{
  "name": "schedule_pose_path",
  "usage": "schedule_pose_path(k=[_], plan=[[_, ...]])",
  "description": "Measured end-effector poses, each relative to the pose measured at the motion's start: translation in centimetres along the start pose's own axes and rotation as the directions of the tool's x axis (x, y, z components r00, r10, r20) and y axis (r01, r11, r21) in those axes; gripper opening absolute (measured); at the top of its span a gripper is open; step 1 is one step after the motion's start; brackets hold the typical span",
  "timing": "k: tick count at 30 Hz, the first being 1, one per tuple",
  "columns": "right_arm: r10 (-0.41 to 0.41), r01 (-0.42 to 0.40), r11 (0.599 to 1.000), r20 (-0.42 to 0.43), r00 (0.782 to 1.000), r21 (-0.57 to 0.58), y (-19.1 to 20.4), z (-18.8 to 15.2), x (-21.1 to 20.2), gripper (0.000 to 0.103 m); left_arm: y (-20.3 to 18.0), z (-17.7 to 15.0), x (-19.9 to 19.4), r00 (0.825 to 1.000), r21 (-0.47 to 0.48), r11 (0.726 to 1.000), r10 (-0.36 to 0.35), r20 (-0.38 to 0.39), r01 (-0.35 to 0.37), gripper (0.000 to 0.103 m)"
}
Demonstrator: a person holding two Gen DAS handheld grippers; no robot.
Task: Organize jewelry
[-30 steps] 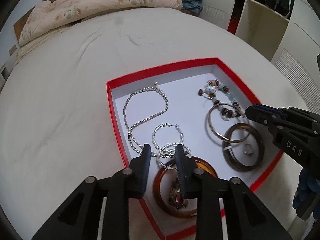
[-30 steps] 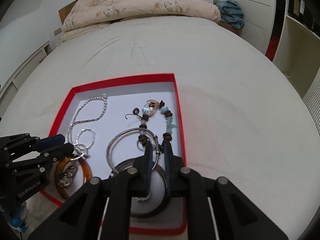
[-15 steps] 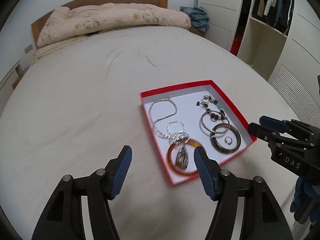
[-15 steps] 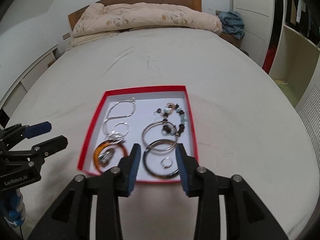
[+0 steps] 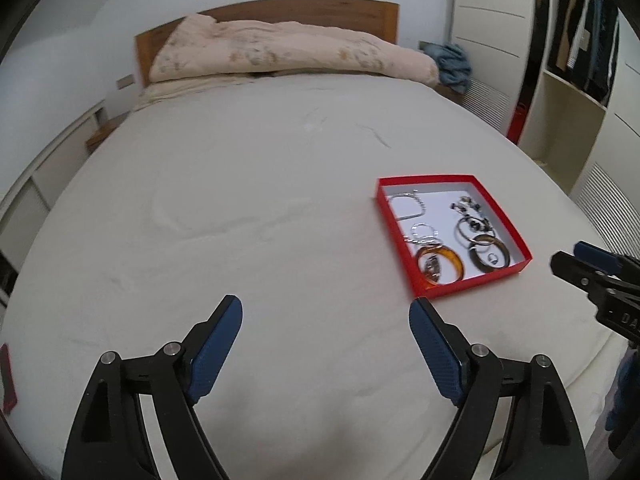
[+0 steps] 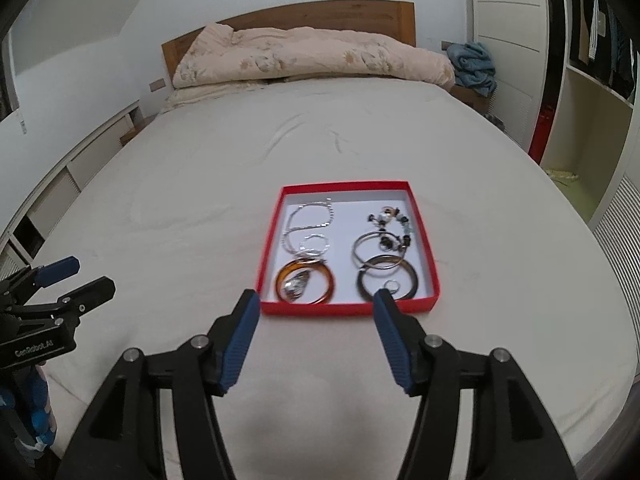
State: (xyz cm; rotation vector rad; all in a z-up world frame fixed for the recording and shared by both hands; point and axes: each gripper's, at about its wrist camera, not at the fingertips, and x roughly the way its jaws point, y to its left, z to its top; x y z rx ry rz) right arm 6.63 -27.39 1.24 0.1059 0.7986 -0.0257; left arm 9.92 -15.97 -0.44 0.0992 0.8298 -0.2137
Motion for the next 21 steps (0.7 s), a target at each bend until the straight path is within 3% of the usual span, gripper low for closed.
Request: schedule_pose_path(k=[9, 21], plan=[[0.019, -0.017, 0.998, 0.042, 0.999, -0.061, 5.3, -1.8, -4.5, 0.058, 4.7, -2.6, -6.3, 0.997, -0.049, 0.996, 0.071, 0.033, -0.069, 0.085], [0.011, -0.005, 0.997, 0.086, 0.996, -0.072, 9.6, -4.8, -8.3, 0.059, 9.1, -7.1, -12.4, 0.989, -0.103, 0.989, 0.113, 0.099, -0.102, 0.085]])
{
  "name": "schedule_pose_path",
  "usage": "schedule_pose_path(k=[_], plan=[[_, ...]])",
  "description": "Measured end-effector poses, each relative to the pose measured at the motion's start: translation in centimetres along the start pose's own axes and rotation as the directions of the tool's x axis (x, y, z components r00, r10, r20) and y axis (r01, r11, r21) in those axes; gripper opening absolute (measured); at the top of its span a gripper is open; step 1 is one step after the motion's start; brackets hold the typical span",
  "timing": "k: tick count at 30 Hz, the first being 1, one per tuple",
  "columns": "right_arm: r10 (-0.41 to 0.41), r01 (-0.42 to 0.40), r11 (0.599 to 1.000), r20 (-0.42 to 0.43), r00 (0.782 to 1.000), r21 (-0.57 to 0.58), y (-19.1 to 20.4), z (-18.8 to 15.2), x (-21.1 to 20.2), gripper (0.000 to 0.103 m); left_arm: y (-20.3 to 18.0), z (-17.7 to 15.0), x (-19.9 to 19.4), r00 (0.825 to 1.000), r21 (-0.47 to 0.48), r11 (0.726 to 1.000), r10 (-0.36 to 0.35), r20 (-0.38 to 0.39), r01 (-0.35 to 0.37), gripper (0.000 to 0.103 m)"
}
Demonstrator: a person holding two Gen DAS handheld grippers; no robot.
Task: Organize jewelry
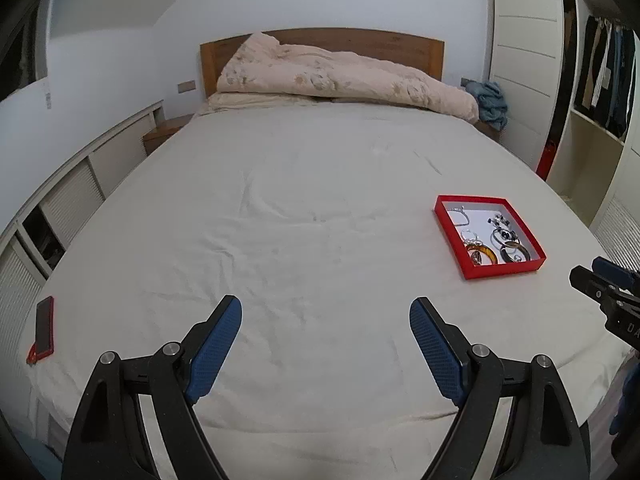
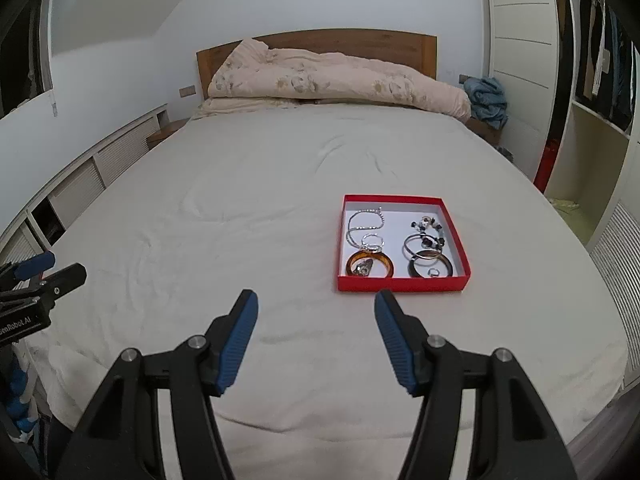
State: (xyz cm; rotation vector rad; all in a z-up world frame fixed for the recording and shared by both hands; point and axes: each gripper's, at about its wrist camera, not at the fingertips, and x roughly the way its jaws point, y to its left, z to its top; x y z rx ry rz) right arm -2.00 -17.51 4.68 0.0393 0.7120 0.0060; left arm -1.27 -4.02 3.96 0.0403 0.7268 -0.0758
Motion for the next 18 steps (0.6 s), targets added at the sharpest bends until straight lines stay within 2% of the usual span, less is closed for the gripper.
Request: schedule_pose_path(k=[18], plan=[[-0.008, 0.014, 0.997, 0.074, 0.997, -0.074, 2.7, -0.8, -4.2, 0.068, 0.5, -1.8, -3.5, 0.998, -0.017, 1.0, 0.005, 0.064, -0.004, 0.09]])
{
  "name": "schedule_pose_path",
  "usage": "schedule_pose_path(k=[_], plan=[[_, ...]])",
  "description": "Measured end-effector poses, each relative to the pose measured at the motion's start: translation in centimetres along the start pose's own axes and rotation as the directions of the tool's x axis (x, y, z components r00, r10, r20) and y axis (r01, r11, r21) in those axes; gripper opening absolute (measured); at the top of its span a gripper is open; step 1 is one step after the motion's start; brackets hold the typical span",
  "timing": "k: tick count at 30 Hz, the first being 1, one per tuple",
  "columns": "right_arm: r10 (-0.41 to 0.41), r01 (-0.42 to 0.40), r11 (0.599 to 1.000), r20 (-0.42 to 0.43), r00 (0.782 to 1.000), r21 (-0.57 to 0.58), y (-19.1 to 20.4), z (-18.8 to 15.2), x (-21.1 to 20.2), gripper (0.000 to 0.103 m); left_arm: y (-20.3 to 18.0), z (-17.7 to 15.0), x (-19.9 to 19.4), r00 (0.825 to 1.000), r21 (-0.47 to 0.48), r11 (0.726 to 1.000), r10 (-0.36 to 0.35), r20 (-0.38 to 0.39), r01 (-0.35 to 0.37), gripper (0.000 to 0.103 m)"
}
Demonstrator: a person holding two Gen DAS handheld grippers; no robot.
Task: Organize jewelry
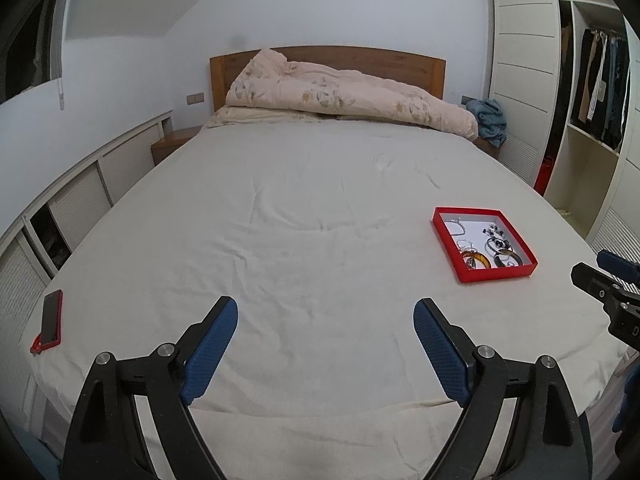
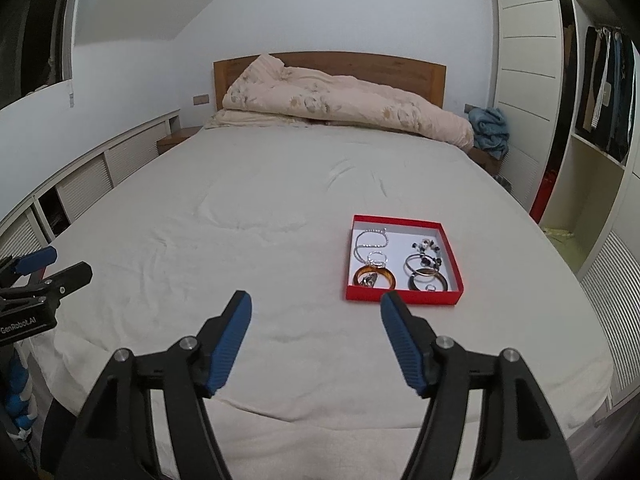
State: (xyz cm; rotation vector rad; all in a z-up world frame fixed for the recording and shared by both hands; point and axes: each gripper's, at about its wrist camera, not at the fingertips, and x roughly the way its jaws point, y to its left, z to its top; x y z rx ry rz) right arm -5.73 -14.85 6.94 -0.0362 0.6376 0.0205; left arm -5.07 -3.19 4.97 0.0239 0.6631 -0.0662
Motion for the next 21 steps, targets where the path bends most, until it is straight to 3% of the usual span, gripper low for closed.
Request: schedule_pose_path(k=[21], plan=[[-0.023, 0.023, 1.0, -0.009, 1.0, 0.007, -0.9, -0.6, 0.8, 0.07, -1.5, -0.4, 1.2, 1.0, 0.009, 1.0, -0.012, -0.022, 0.012, 0.095]])
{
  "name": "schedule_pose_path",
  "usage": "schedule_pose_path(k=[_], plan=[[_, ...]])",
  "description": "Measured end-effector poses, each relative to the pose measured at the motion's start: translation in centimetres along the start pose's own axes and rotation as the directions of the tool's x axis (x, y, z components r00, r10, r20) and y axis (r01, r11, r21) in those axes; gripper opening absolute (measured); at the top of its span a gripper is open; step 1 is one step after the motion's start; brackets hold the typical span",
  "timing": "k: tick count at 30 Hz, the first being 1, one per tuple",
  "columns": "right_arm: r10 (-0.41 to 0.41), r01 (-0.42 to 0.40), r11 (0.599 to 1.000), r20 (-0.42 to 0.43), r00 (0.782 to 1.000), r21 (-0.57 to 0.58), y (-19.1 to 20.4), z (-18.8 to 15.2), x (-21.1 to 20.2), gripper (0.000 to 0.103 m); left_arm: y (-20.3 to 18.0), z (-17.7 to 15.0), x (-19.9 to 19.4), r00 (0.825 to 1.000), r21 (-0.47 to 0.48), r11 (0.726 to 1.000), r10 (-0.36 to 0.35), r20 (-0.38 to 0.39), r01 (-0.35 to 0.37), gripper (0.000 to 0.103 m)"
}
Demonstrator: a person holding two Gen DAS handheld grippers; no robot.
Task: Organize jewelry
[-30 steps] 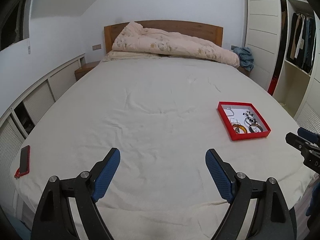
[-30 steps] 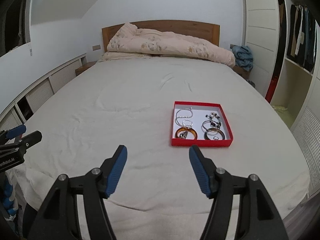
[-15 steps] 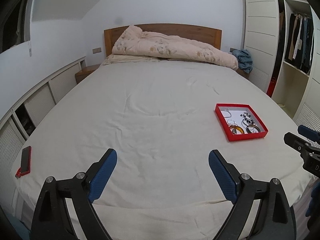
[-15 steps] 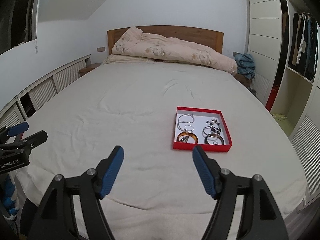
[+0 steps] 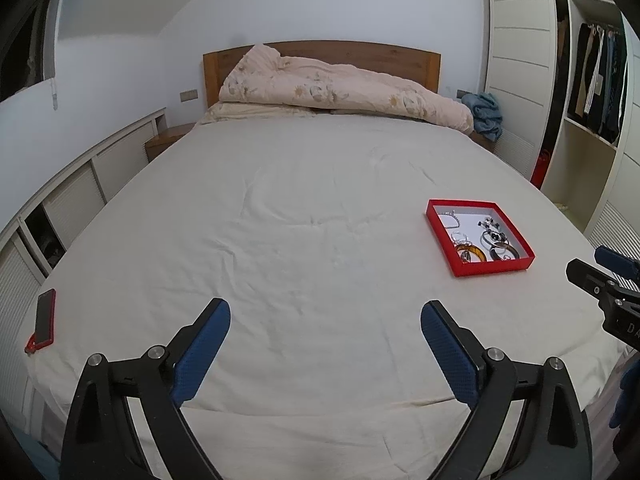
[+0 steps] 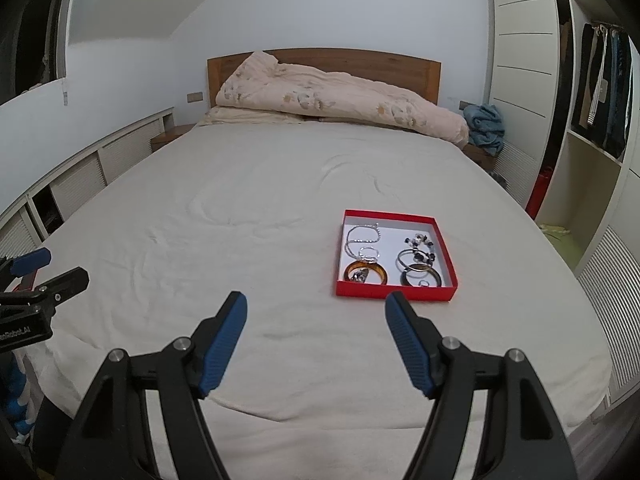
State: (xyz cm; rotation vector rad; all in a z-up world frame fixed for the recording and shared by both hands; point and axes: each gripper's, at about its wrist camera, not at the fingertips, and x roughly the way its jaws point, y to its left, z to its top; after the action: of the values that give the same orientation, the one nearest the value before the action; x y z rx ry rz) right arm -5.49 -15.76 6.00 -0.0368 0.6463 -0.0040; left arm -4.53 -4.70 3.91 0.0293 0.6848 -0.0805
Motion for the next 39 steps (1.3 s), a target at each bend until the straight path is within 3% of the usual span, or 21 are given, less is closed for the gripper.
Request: schedule_pose_path(k=[29, 33, 39], plan=[[-0.01, 0.01, 1.0, -0.047, 0.999, 0.012, -0.9, -0.8, 1.9, 0.07, -0.6, -0.7, 1.0, 1.0, 0.015, 1.0, -0.012, -0.019, 0.013, 0.096], [-0.01, 0.011, 1.0, -0.048, 0.999, 0.012, -0.9, -0.8, 2.0, 0.07, -0.5, -0.8, 1.0, 1.0, 0.01, 1.0, -0.014, -0.021, 0.015, 0.102], [-0.01, 0.011, 1.0, -0.047, 0.999, 0.012, -0.9, -0.8, 1.9, 0.07, -0.5, -0.8, 1.1, 1.0, 0.01, 1.0, -0.014, -0.021, 0.015, 0.102]])
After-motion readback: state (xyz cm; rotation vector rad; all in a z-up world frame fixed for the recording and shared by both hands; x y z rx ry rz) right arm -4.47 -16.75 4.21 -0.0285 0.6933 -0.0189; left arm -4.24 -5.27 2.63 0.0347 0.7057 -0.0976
